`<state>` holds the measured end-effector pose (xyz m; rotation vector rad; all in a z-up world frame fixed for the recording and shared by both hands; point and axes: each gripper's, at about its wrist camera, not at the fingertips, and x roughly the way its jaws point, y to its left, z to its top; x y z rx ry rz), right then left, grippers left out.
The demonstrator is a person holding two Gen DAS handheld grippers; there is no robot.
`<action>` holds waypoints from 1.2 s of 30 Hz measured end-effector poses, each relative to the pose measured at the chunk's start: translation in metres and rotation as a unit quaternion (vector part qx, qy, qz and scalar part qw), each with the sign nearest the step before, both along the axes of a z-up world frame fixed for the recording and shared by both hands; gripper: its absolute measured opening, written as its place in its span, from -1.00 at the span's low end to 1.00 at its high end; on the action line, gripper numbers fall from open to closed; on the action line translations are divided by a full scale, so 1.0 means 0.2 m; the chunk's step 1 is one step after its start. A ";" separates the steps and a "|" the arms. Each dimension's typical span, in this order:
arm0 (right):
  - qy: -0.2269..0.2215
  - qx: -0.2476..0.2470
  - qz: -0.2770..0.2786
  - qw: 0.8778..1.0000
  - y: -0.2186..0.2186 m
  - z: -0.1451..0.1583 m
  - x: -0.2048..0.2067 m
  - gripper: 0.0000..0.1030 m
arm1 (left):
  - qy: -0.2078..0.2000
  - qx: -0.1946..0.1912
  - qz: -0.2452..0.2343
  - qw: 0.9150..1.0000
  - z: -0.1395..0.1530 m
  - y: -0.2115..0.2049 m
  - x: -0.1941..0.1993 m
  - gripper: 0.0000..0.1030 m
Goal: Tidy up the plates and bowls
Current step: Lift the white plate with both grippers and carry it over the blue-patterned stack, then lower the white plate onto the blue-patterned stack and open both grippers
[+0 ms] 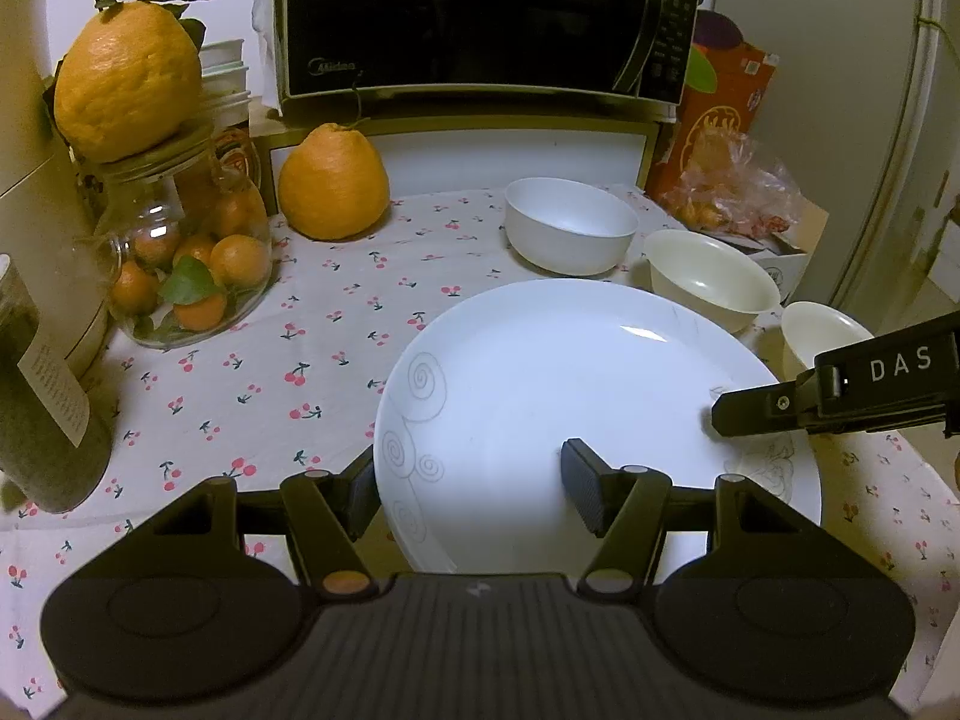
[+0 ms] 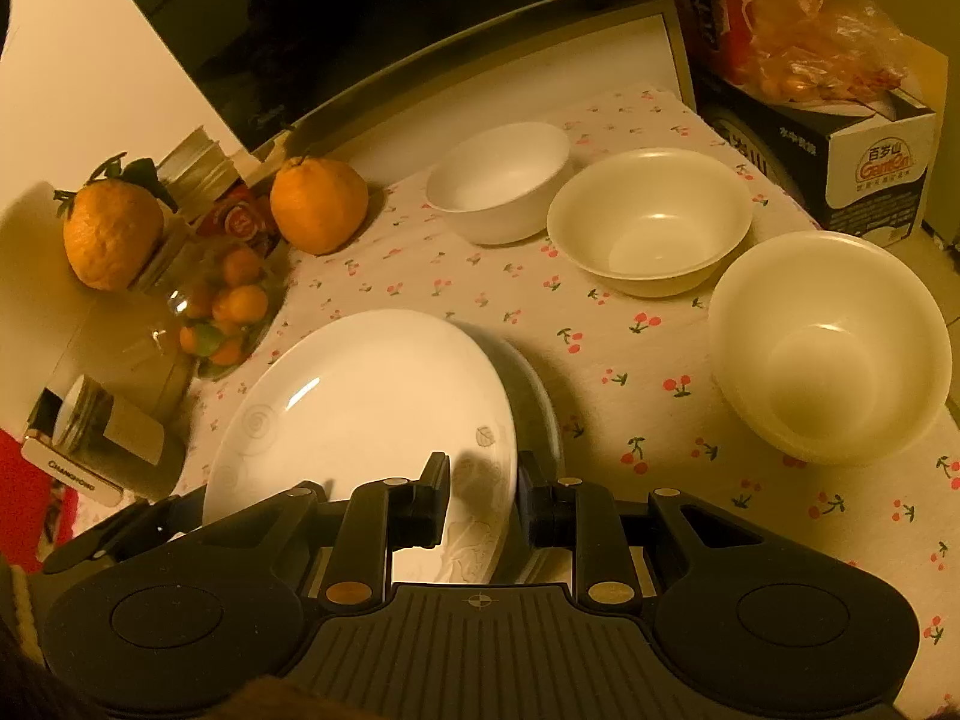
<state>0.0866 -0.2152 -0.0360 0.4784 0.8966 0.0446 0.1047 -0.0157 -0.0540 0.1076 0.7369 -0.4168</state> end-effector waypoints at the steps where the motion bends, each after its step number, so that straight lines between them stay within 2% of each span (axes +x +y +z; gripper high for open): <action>1: 0.001 0.000 0.000 1.000 0.00 0.00 0.00 -0.55 | -0.002 0.002 0.000 1.000 0.00 -0.01 0.00 0.17; 4: 0.003 0.001 -0.002 1.000 0.00 -0.01 0.00 -0.56 | -0.005 0.006 0.000 1.000 -0.01 -0.01 0.00 0.17; 8: 0.007 -0.003 -0.009 1.000 -0.01 -0.02 -0.01 -0.75 | -0.004 0.006 0.000 1.000 -0.02 -0.01 0.00 0.17; 10: 0.009 0.006 -0.014 1.000 -0.03 -0.03 -0.01 -0.77 | -0.004 0.008 0.000 1.000 -0.02 -0.01 0.00 0.17; 22: -0.006 -0.006 -0.019 1.000 -0.05 -0.01 0.00 -0.83 | -0.033 0.063 -0.030 0.997 -0.05 -0.07 -0.03 0.20; 30: -0.009 -0.016 -0.011 1.000 -0.04 -0.01 -0.01 -0.83 | -0.032 0.065 -0.030 0.997 -0.05 -0.07 -0.03 0.22; 36: -0.011 -0.035 0.006 0.999 -0.03 0.01 0.00 -0.82 | -0.007 0.053 -0.005 0.999 -0.05 -0.02 0.00 0.27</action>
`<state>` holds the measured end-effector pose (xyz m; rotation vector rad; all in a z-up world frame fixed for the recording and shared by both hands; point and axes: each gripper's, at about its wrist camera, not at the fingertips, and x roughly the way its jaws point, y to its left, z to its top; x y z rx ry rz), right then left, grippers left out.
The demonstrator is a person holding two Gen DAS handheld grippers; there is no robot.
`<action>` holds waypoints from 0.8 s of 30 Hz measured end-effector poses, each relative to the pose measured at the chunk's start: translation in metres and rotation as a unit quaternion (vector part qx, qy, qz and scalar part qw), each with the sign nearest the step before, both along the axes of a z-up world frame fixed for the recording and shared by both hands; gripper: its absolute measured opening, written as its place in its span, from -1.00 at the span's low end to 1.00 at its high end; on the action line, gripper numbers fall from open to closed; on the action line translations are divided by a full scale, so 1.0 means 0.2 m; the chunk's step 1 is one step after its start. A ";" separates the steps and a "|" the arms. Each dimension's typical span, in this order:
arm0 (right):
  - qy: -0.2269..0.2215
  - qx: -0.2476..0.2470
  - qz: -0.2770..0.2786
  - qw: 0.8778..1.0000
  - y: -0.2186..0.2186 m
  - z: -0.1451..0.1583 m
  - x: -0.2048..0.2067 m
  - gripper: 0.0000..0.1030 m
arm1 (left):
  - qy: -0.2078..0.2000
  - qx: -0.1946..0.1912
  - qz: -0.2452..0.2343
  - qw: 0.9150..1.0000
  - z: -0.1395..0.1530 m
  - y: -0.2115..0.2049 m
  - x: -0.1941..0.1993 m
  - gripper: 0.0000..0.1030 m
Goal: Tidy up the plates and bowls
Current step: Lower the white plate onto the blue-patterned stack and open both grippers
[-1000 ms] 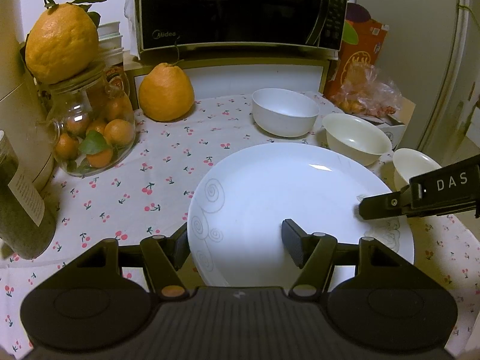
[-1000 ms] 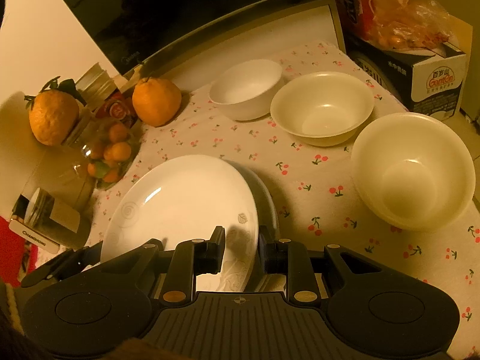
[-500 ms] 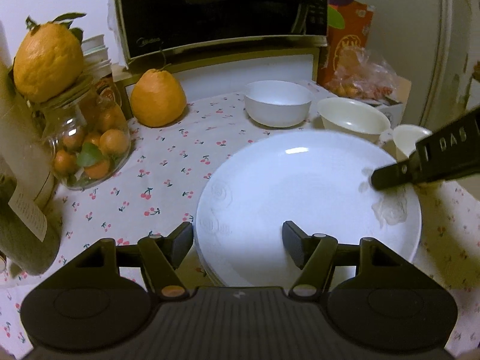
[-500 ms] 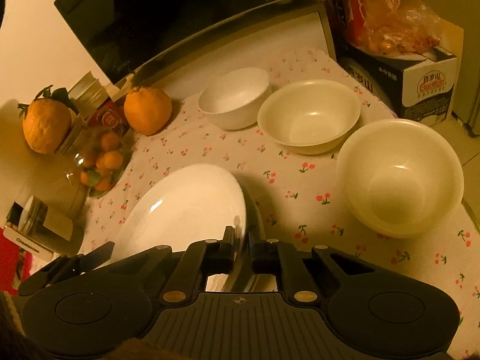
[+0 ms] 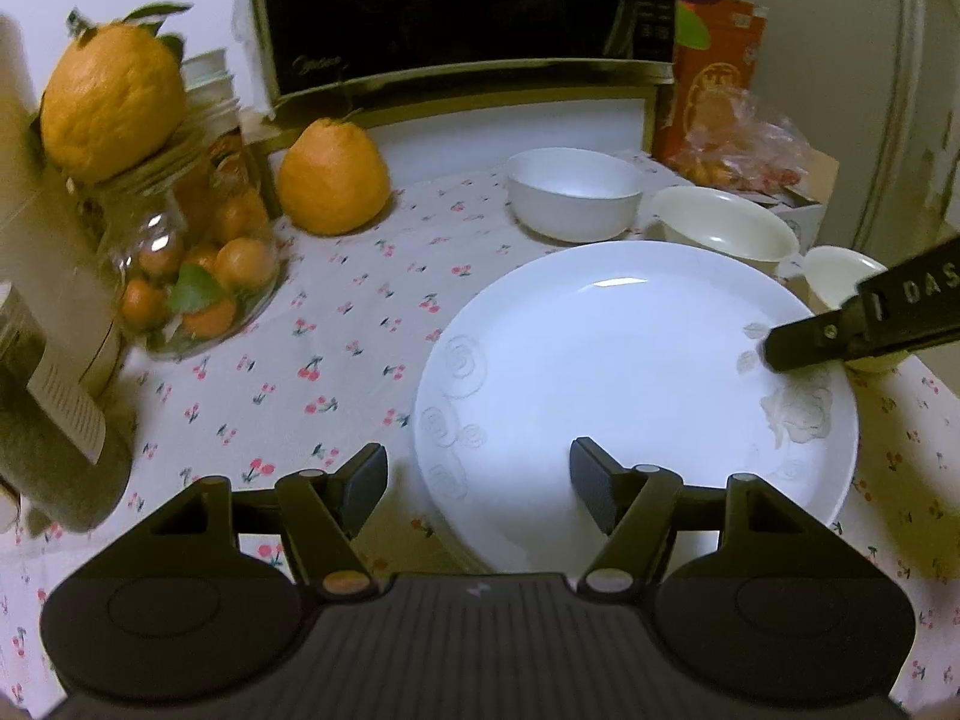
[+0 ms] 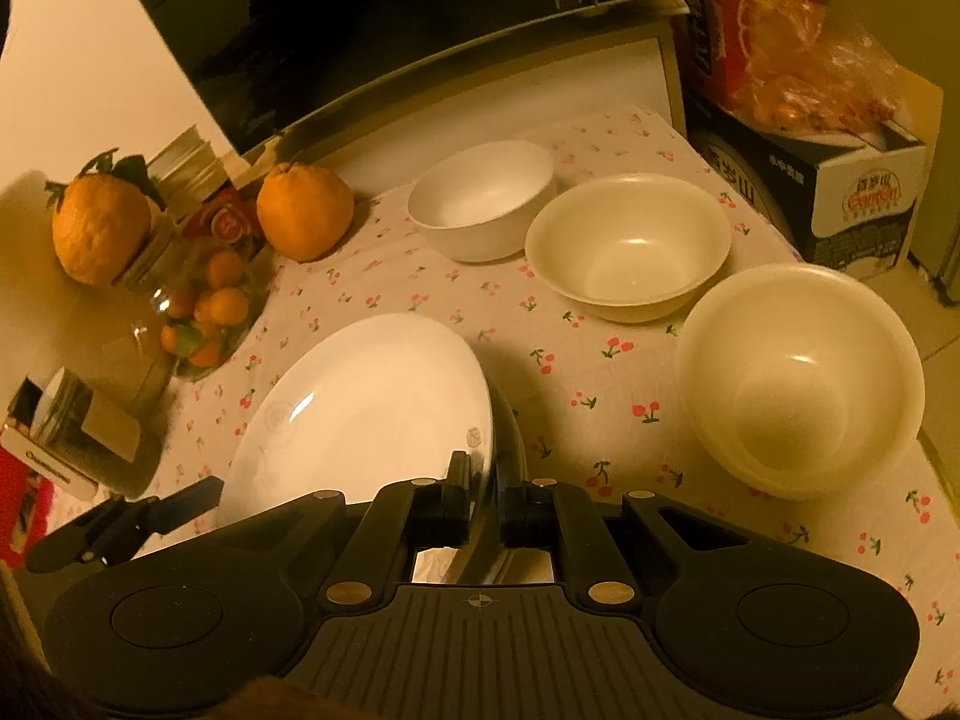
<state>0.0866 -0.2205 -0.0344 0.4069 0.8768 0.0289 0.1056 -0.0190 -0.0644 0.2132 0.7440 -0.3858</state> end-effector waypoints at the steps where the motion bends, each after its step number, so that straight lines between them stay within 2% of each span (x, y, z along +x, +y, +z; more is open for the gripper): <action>1: 0.001 0.001 0.001 1.000 0.00 0.00 0.00 -0.82 | 0.005 -0.004 0.006 1.000 0.00 0.01 0.01 0.27; 8: 0.008 0.000 0.011 1.000 -0.01 0.01 0.01 -0.82 | 0.028 -0.021 0.032 0.999 0.00 0.06 0.03 0.27; 24: 0.027 -0.008 0.039 0.999 -0.01 0.03 0.03 -0.76 | 0.026 -0.015 0.044 0.999 0.00 0.09 0.03 0.27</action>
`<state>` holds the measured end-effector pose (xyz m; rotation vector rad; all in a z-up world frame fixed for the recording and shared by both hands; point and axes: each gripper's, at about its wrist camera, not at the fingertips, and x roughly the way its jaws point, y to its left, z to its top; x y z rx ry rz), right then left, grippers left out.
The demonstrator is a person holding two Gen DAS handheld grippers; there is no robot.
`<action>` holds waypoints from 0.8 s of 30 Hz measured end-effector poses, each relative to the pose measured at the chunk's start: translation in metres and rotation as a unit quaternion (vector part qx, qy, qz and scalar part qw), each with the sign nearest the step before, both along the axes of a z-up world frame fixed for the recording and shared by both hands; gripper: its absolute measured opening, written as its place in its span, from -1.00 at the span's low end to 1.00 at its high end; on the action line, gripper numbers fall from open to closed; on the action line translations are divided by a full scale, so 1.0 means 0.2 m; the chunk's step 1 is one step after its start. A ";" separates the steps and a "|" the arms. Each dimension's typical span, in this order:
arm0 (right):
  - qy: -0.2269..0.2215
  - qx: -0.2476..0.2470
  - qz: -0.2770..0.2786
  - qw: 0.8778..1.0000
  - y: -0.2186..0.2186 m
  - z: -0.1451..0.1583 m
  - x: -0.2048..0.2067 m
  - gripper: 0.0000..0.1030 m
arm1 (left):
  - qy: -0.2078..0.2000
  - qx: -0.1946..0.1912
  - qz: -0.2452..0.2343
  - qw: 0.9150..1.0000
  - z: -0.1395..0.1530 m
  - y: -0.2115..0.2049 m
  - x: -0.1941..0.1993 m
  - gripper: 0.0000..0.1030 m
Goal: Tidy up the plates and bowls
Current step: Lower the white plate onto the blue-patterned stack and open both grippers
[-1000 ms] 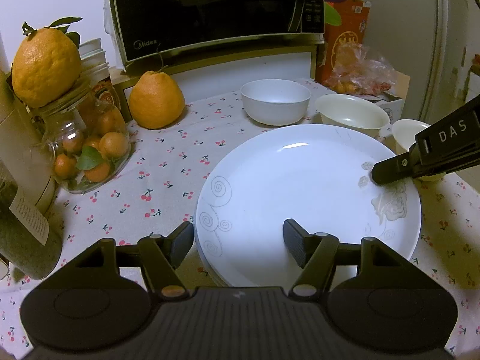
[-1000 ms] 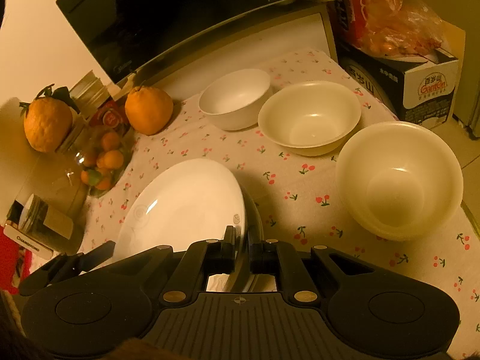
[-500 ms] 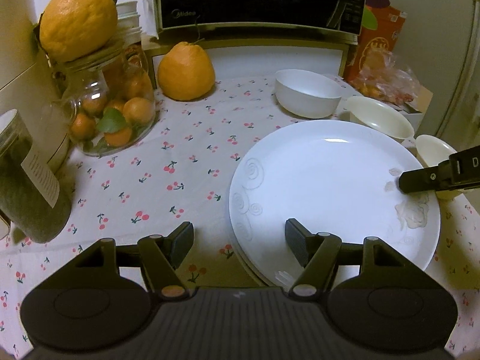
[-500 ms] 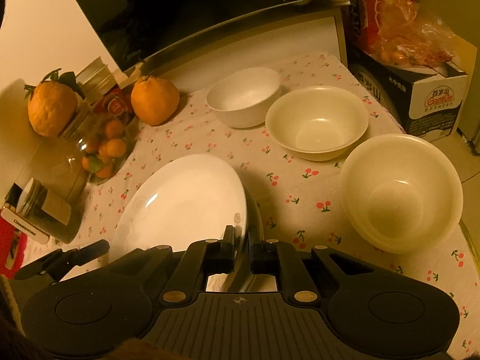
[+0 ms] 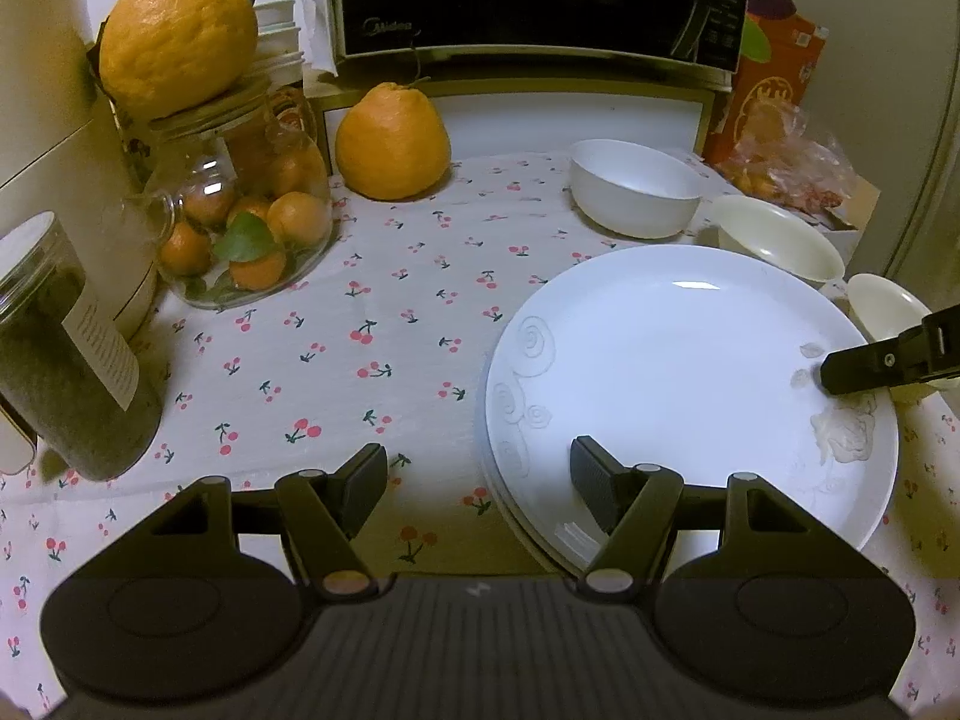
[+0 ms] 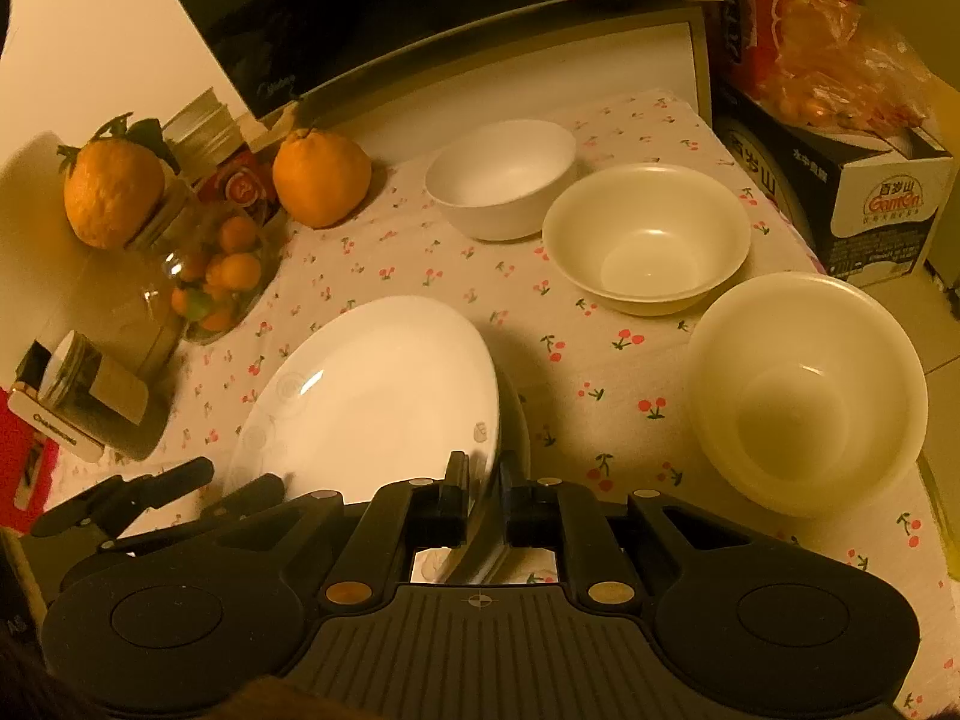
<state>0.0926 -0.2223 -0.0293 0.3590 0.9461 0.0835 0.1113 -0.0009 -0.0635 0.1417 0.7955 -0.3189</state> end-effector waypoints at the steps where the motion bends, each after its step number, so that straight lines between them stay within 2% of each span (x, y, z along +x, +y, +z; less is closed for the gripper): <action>1: 0.000 -0.002 0.002 1.000 0.00 0.00 0.00 -0.76 | -0.001 0.002 -0.001 1.000 0.00 0.00 0.00 0.27; 11: 0.007 -0.048 0.028 0.998 0.04 0.02 -0.01 -0.75 | -0.004 0.005 -0.001 1.000 0.00 0.00 0.00 0.27; 24: 0.012 -0.058 0.033 0.998 0.05 0.01 -0.01 -0.75 | 0.001 -0.001 -0.004 1.000 0.00 -0.01 0.00 0.27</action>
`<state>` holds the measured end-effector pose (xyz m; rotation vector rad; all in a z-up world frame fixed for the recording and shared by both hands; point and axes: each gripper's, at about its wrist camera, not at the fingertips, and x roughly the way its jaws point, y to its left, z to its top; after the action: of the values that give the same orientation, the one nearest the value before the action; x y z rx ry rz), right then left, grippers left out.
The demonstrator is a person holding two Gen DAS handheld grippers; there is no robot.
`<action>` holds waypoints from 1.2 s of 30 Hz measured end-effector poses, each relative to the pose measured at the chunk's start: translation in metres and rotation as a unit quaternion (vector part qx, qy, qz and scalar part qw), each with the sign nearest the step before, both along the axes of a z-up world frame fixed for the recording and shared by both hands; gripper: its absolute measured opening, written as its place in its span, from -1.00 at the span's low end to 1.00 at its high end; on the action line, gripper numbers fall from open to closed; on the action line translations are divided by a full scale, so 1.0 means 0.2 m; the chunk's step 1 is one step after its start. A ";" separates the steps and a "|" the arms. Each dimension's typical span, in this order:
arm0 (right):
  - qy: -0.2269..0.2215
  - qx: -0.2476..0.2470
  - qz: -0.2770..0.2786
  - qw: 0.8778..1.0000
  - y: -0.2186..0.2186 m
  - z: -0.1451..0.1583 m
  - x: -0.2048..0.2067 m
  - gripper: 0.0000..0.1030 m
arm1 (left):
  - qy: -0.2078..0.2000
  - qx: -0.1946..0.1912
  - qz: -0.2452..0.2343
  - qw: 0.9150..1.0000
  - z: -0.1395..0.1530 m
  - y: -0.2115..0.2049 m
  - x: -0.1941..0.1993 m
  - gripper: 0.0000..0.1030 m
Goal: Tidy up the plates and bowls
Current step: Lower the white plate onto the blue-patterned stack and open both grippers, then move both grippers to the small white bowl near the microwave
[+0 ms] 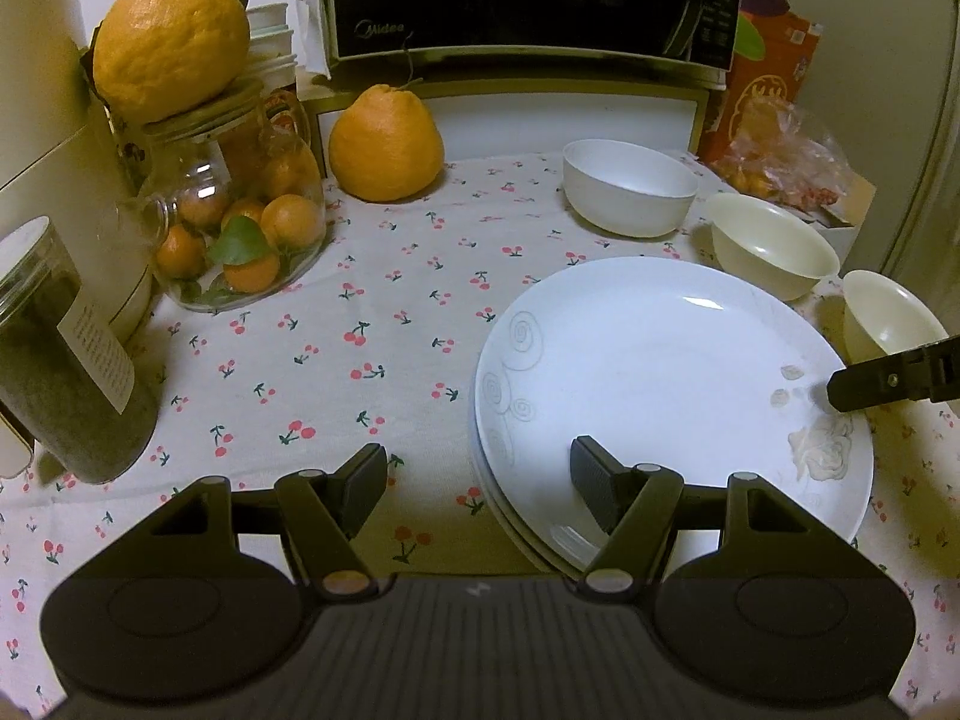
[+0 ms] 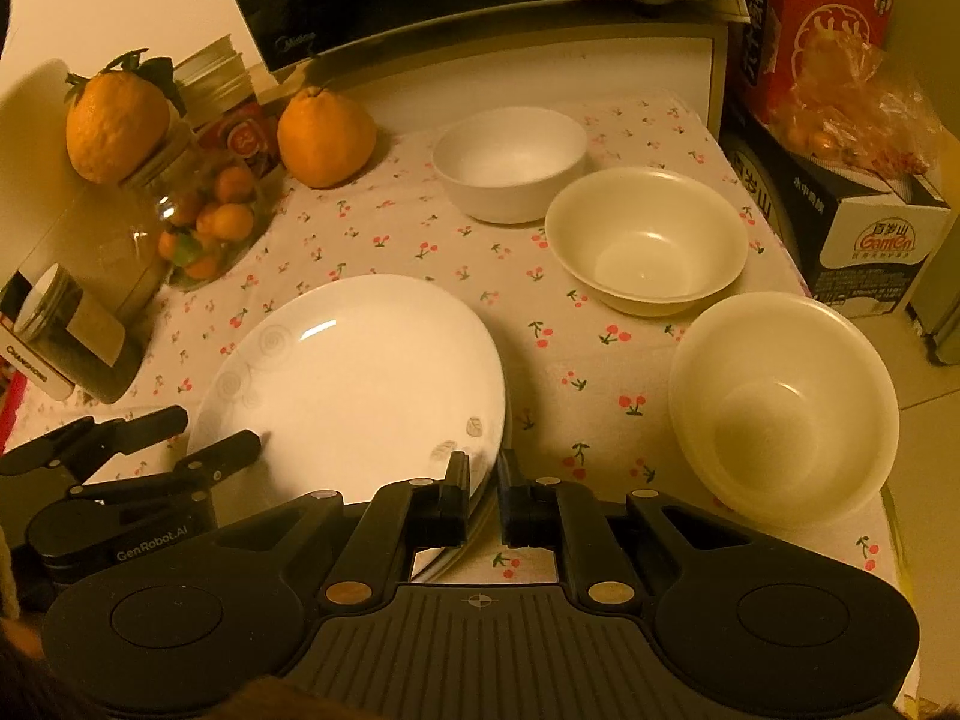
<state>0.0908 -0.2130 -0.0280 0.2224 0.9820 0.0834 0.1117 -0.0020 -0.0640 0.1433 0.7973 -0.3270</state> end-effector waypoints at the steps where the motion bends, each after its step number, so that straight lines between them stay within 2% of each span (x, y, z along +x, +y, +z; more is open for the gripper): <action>1: 0.001 0.000 -0.001 1.000 0.00 0.00 0.00 -0.75 | 0.001 -0.001 0.001 1.000 0.00 0.00 0.00 0.27; 6: 0.007 0.005 -0.004 1.000 0.00 0.00 0.01 -0.74 | 0.009 -0.002 0.001 1.000 0.01 -0.01 0.00 0.26; 10: 0.020 0.031 -0.004 0.999 -0.02 -0.01 0.01 -0.57 | 0.024 -0.008 -0.001 1.000 0.01 -0.01 0.01 0.35; 13: 0.019 0.032 0.001 0.999 -0.01 0.00 0.00 -0.46 | 0.028 -0.010 0.001 1.000 0.01 -0.01 0.01 0.46; 15: 0.019 0.031 0.003 0.999 -0.01 0.00 0.00 -0.32 | 0.032 -0.015 0.005 0.999 0.02 -0.01 0.01 0.58; 17: 0.016 0.033 0.005 0.999 -0.01 0.01 -0.01 -0.03 | 0.035 -0.021 0.011 0.999 0.03 -0.01 0.01 0.65; 20: 0.007 0.035 0.008 0.999 -0.02 0.03 -0.03 0.24 | 0.039 -0.027 0.017 0.999 0.04 -0.01 0.01 0.75; 26: -0.013 0.051 0.010 0.999 -0.06 0.06 -0.05 0.44 | 0.048 -0.031 0.020 0.998 0.06 -0.02 0.00 0.86; 36: -0.042 0.060 0.008 0.997 -0.12 0.13 -0.09 0.54 | 0.050 -0.026 0.023 0.998 0.09 -0.06 0.00 0.97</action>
<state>0.0723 -0.2361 -0.0014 0.3180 0.8954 0.1661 0.1117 -0.0144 -0.0452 0.0604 0.8886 -0.3126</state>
